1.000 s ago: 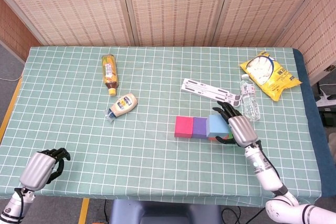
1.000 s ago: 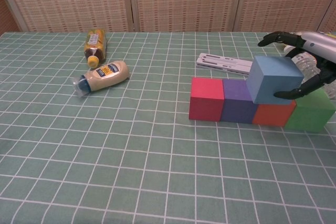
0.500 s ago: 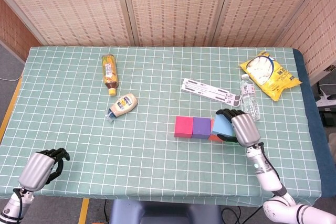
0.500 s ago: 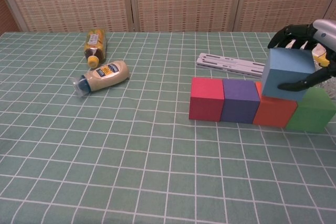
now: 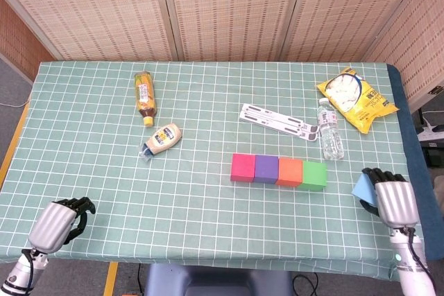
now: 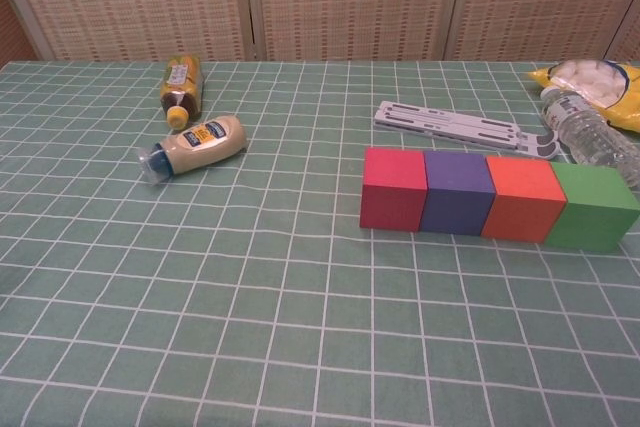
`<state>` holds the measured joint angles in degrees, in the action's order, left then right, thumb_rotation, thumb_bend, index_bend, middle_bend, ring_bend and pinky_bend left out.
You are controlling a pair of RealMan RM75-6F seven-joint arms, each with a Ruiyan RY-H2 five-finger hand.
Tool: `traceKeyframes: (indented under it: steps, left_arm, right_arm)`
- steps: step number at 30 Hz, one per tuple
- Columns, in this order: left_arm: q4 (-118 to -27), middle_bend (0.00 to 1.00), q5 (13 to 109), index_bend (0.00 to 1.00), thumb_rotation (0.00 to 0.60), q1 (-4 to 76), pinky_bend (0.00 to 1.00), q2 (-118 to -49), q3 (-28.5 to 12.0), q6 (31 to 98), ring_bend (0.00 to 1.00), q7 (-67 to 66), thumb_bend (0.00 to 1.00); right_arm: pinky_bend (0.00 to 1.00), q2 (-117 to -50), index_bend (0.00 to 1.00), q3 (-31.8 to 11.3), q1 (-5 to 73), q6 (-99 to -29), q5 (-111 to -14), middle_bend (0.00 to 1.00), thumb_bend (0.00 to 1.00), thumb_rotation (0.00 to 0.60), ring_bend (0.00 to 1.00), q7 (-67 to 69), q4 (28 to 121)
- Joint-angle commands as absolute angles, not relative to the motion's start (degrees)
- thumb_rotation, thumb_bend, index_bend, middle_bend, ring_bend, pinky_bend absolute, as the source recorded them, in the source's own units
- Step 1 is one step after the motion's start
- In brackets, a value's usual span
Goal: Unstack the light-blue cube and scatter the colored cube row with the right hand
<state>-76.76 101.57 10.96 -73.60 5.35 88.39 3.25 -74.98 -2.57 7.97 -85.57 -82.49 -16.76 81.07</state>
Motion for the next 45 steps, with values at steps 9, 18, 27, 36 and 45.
traceKeyframes:
  steps: [9, 18, 27, 36, 45]
  left_arm:
    - [-76.9, 0.49, 101.5, 0.53, 0.6, 10.8, 0.73, -73.4, 5.3, 88.5, 0.59, 3.3, 0.74]
    - [-77.0, 0.49, 101.5, 0.53, 0.6, 10.9, 0.73, -73.4, 5.3, 88.3, 0.59, 3.4, 0.74]
    - [-76.9, 0.49, 101.3, 0.53, 0.6, 10.9, 0.73, -73.3, 5.2, 88.0, 0.59, 3.5, 0.74]
    - [-76.9, 0.49, 100.9, 0.53, 0.6, 10.8, 0.73, -73.1, 5.0, 88.0, 0.59, 3.7, 0.74]
    - [-77.0, 0.49, 100.9, 0.53, 0.6, 10.8, 0.73, -73.0, 5.0, 88.2, 0.59, 3.9, 0.74]
  right_arm:
    - [0.22, -68.1, 0.03, 0.1, 6.5, -79.5, -80.6, 0.07, 0.05, 0.6, 0.01, -12.8, 89.3]
    - [0.13, -66.5, 0.0, -0.9, 8.8, -73.8, -79.5, 0.02, 0.04, 0.6, 0.0, -6.5, 92.2]
    - [0.13, -72.9, 0.02, -4.2, 12.8, -72.0, -81.5, 0.02, 0.04, 0.6, 0.0, -0.6, 86.1]
    - [0.15, -80.9, 0.09, -6.3, 19.3, -64.0, -80.2, 0.09, 0.04, 0.6, 0.0, 3.0, 76.7]
    - [0.29, -86.7, 0.24, -6.8, 22.5, -63.0, -81.9, 0.26, 0.04, 0.6, 0.14, 8.0, 69.5]
